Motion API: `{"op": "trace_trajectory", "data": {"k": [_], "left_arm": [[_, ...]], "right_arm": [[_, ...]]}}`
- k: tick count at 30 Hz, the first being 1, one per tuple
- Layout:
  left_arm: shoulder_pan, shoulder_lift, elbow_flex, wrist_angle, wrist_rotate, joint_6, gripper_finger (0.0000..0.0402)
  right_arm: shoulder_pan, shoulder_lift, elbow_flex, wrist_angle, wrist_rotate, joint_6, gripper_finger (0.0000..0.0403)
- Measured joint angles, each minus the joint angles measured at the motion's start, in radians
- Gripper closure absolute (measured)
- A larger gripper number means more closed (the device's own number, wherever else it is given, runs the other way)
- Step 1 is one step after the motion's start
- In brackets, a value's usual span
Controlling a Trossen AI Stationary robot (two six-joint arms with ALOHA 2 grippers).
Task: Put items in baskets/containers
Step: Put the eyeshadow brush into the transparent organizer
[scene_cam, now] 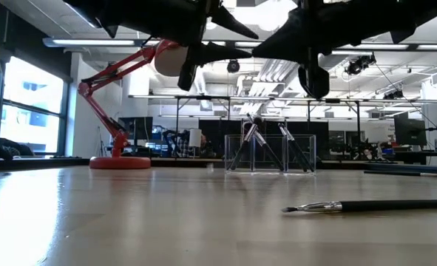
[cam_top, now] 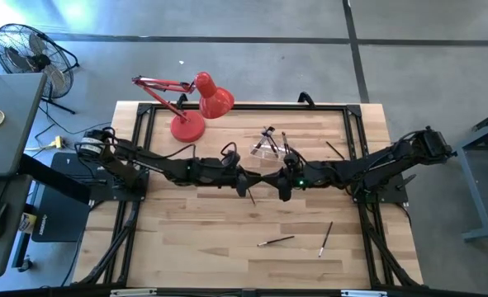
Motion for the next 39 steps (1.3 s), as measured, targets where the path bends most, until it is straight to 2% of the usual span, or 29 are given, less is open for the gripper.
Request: {"op": "trace_trajectory", "data": {"k": [6,11,15,18,23,31,35,39], "left_arm": [[0.0,-0.085,-0.001,-0.162,0.004,0.056,0.0277],[0.0,-0.202,-0.001,-0.481,-0.032,0.049,0.0277],[-0.001,-0.304,-0.001,-0.779,-0.079,0.023,0.0277],[-0.002,-0.361,-0.033,-0.892,-0.118,0.016,0.0277],[-0.001,-0.479,-0.165,-0.879,-0.143,-0.008,0.0277],[-0.003,-0.64,-0.413,-0.682,-0.087,-0.061,0.0277],[-0.001,-0.698,-0.476,-0.631,-0.064,-0.061,0.0277],[-0.001,-0.721,-0.491,-0.637,-0.054,-0.047,0.0277]], "right_arm": [[0.0,0.0,0.0,-0.135,-0.023,0.018,0.0403],[0.02,0.0,0.0,-0.285,-0.043,0.034,0.0403],[0.071,0.003,0.043,-0.489,0.023,0.034,0.0403],[0.105,0.034,0.126,-0.662,0.064,0.057,0.0403],[0.12,0.201,0.362,-0.899,0.076,0.059,0.0403],[0.052,0.521,0.798,-1.31,0.016,0.077,0.0402],[0.017,0.623,0.916,-1.406,0.007,0.051,0.0402],[-0.02,0.685,0.946,-1.403,-0.056,0.049,0.0402]]}}
